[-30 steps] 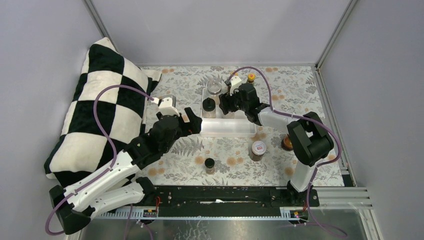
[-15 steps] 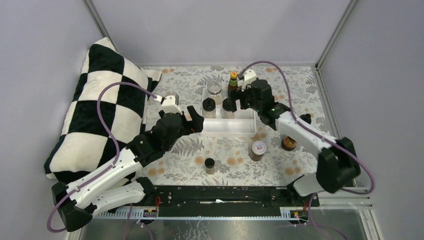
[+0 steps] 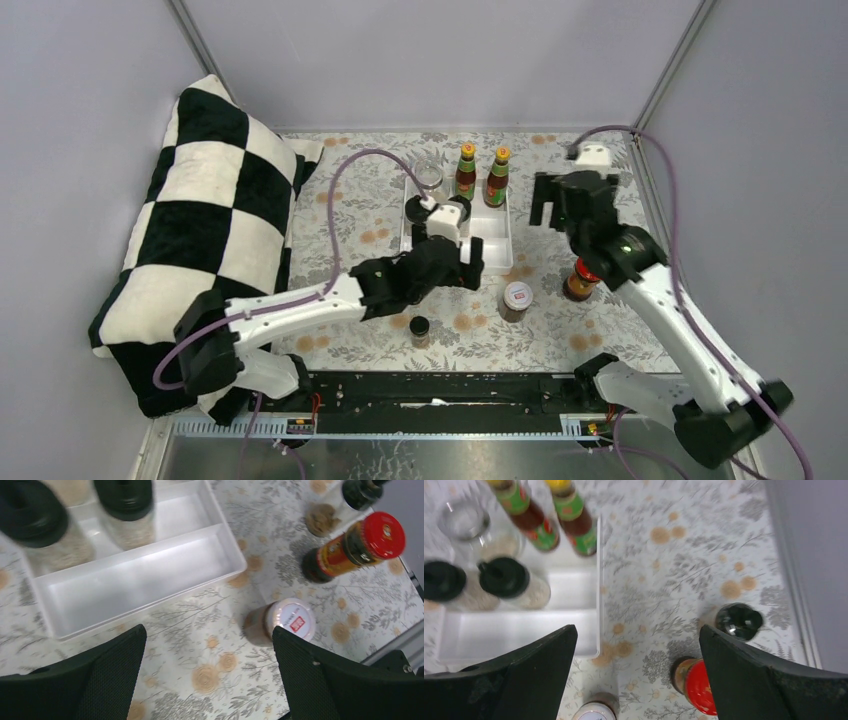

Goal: Organize the condiment bottles
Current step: Pick up the bottle from the center of the board.

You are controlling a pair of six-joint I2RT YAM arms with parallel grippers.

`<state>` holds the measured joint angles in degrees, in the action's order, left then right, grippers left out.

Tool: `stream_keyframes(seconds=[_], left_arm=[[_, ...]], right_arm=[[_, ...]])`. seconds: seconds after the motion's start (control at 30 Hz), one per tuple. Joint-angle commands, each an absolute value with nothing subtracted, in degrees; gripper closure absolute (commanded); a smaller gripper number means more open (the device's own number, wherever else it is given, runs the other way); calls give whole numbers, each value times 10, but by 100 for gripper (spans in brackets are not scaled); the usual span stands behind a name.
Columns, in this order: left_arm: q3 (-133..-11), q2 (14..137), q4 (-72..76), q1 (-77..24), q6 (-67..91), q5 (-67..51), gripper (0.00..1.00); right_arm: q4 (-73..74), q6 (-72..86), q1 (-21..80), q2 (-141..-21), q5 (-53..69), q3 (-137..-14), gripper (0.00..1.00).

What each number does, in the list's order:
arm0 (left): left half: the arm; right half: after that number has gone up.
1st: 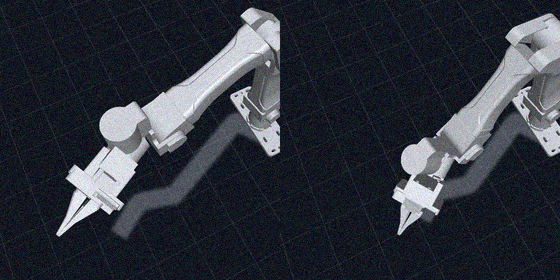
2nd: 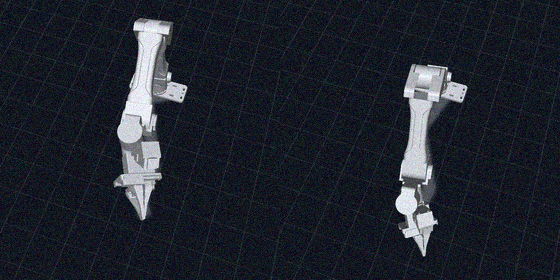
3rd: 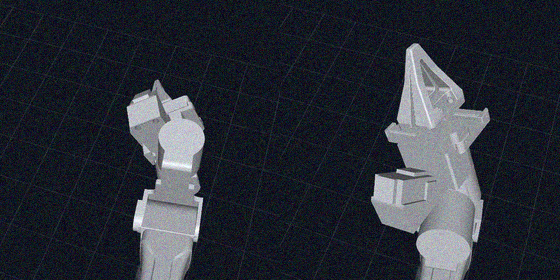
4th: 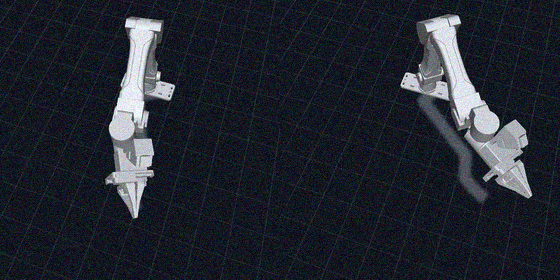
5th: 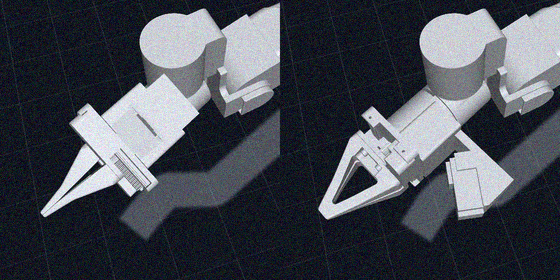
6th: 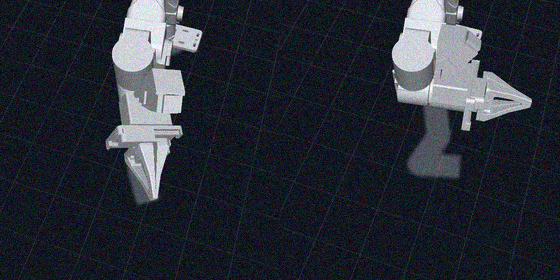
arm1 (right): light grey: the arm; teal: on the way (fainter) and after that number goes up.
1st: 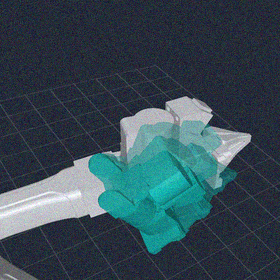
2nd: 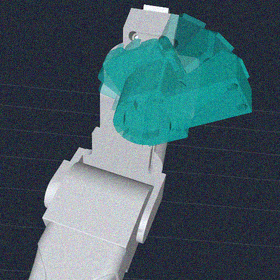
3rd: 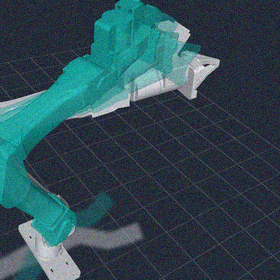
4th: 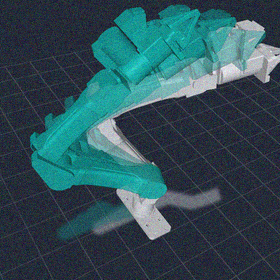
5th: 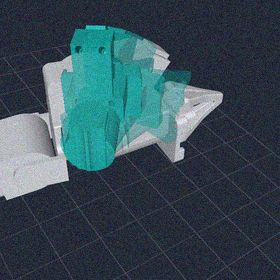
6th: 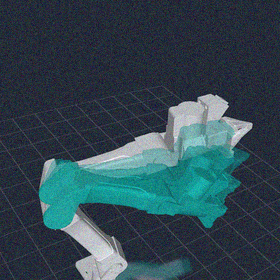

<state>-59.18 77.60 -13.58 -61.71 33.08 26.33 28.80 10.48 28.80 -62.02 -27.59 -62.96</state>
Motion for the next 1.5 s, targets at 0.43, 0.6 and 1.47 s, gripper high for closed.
stream_keyframes(seconds=[0.43, 0.6, 1.47], left_arm=[[-806, 1101, 169, -700, 154, 218, 1], [-864, 1176, 198, -704, 122, 218, 1], [-1058, 1362, 215, -702, 86, 172, 7]], right_arm=[[444, 135, 279, -483, -302, -885, 0], [443, 135, 279, -469, -276, -858, 0], [432, 125, 279, -403, -248, -819, 0]])
